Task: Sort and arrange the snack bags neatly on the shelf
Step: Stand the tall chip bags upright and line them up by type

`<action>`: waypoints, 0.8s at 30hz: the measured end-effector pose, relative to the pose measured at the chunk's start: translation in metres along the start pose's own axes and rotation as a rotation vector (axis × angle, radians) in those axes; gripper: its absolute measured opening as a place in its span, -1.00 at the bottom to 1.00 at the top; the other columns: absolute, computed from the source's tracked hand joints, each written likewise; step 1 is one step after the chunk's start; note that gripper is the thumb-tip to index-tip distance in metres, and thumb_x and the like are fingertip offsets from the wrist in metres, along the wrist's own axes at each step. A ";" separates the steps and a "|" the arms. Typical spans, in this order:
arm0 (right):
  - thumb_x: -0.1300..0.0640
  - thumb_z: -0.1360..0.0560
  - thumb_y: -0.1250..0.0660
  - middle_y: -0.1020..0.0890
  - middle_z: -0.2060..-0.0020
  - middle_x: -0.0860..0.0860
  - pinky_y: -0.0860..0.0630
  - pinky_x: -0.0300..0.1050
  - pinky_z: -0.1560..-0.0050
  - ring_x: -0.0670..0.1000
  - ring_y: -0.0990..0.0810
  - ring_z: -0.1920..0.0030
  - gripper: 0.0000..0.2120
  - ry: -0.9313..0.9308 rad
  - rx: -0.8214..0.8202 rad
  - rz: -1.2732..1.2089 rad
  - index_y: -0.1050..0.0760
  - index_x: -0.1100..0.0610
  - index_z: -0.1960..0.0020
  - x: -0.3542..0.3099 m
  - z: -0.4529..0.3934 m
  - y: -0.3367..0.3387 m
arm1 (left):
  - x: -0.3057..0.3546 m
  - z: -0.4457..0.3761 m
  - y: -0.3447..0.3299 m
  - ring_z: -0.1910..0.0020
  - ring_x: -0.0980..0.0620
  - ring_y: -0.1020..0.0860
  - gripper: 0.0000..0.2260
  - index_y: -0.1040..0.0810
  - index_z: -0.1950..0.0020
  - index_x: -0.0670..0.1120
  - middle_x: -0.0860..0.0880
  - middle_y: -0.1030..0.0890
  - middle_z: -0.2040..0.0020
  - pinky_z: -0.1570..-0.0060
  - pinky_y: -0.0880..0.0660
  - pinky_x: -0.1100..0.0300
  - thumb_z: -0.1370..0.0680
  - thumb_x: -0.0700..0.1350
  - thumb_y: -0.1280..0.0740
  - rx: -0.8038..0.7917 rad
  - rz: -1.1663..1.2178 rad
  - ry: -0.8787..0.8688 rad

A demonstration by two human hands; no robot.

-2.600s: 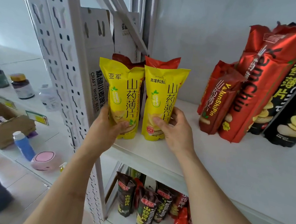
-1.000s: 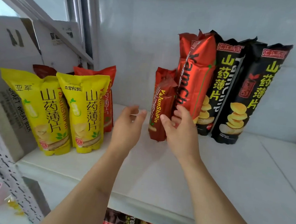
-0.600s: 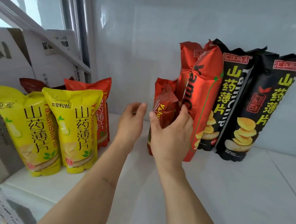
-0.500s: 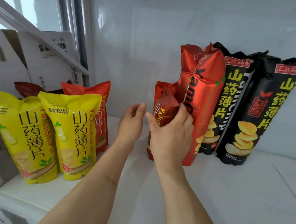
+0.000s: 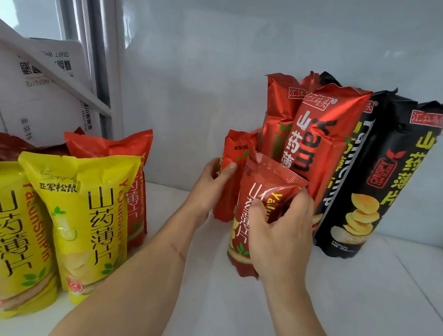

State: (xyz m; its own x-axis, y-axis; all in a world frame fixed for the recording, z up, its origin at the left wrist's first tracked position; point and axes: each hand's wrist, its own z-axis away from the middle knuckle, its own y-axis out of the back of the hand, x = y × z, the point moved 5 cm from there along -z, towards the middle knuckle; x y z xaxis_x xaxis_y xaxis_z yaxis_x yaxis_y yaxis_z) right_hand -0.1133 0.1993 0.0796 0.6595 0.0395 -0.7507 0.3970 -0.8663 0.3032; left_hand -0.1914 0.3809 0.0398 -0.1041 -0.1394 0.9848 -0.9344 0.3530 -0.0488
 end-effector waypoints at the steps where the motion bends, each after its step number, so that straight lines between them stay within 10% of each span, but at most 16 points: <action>1: -0.20 -0.36 -0.40 -0.45 -0.12 -0.13 -0.47 0.00 -0.22 0.00 -0.48 -0.23 -0.37 -0.008 0.010 -0.004 -0.34 0.00 -0.34 0.000 0.001 -0.001 | -0.006 -0.002 -0.001 -0.23 0.09 -0.58 -0.24 -0.33 -0.51 0.01 0.01 -0.55 -0.36 -0.25 -0.52 0.09 -0.40 0.31 -0.41 -0.022 -0.003 0.012; 7: -0.24 -0.34 -0.46 -0.47 -0.04 -0.14 -0.54 0.06 -0.14 -0.03 -0.51 -0.14 -0.48 -0.044 0.032 -0.034 -0.32 -0.10 -0.16 0.005 0.003 0.001 | -0.019 -0.003 0.002 -0.03 0.20 -0.63 -0.37 -0.37 -0.47 -0.01 0.03 -0.60 -0.22 0.11 -0.56 0.36 -0.46 0.08 -0.49 -0.065 -0.014 -0.012; 11: -0.27 -0.34 -0.37 -0.47 -0.12 -0.15 -0.54 0.02 -0.16 -0.04 -0.51 -0.17 -0.40 -0.071 0.009 -0.099 -0.24 -0.13 -0.27 0.009 0.005 0.005 | -0.020 -0.001 0.005 -0.28 0.03 -0.51 0.02 -0.24 -0.55 0.07 -0.03 -0.42 -0.37 -0.03 -0.52 0.21 -0.18 0.34 -0.54 -0.043 -0.037 -0.009; 16: -0.28 -0.28 -0.24 -0.49 -0.26 -0.11 -0.52 0.14 -0.23 0.01 -0.52 -0.24 -0.24 -0.079 0.006 -0.158 -0.17 -0.10 -0.43 0.015 0.005 0.007 | -0.025 0.000 0.001 -0.21 0.03 -0.60 -0.37 -0.37 -0.46 0.06 0.02 -0.61 -0.27 -0.13 -0.54 0.07 -0.40 0.12 -0.41 -0.187 0.024 0.023; 24: -0.13 -0.37 -0.22 -0.50 -0.26 -0.12 -0.53 0.05 -0.21 -0.06 -0.54 -0.21 -0.25 -0.059 -0.004 -0.325 -0.07 -0.10 -0.52 0.022 0.004 0.018 | -0.028 0.016 0.012 -0.20 0.03 -0.56 -0.16 -0.33 -0.43 0.04 -0.01 -0.51 -0.31 0.05 -0.56 0.20 -0.24 0.16 -0.59 -0.124 0.010 0.060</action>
State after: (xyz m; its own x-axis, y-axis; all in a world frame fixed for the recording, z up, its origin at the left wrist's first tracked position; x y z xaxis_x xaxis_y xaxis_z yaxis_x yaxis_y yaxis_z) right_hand -0.0941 0.1829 0.0658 0.4600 0.2841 -0.8412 0.5829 -0.8113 0.0447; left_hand -0.2049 0.3743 0.0095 -0.0891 -0.0807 0.9927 -0.8838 0.4661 -0.0415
